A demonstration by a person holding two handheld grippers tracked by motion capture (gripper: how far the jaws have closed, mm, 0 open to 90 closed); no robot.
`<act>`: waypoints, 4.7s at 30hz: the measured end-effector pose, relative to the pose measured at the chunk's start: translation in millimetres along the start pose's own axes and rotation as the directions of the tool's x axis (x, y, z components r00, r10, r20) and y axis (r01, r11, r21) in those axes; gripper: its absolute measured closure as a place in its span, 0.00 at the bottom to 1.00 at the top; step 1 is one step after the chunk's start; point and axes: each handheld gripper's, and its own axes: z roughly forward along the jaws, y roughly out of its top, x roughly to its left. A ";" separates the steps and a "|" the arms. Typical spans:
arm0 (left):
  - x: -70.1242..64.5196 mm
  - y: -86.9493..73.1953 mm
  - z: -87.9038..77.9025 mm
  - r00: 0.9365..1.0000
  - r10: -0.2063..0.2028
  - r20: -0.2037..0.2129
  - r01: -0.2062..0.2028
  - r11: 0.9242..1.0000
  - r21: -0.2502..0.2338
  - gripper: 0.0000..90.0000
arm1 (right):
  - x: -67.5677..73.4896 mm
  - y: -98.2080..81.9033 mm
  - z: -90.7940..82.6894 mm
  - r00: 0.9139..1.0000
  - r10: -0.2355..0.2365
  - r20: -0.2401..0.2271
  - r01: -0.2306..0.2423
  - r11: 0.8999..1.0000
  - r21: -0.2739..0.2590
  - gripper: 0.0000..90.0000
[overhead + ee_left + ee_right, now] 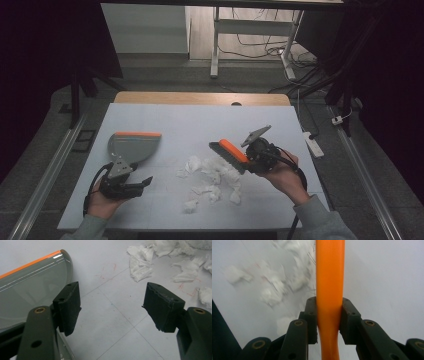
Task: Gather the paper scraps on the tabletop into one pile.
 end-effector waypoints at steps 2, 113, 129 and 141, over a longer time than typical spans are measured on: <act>-0.4 0.1 0.1 1.000 0.001 0.001 -0.001 1.000 0.000 0.34 | -2.4 -10.1 -1.3 0.999 0.049 0.010 -0.050 0.998 0.023 0.79; 16.8 -6.9 -8.1 0.999 -0.040 -0.025 0.040 0.999 -0.016 0.35 | 55.5 50.1 46.3 0.992 -0.002 -0.127 0.007 0.999 0.041 0.79; 20.1 -8.1 -11.0 0.998 -0.050 -0.031 0.050 0.998 -0.025 0.35 | 78.7 107.4 98.3 0.930 0.157 -0.333 -0.171 0.985 -0.013 0.79; 19.1 -7.7 -9.6 0.999 -0.043 -0.029 0.043 0.999 -0.019 0.35 | 28.6 84.8 115.1 0.926 0.300 -0.228 -0.290 0.954 0.079 0.79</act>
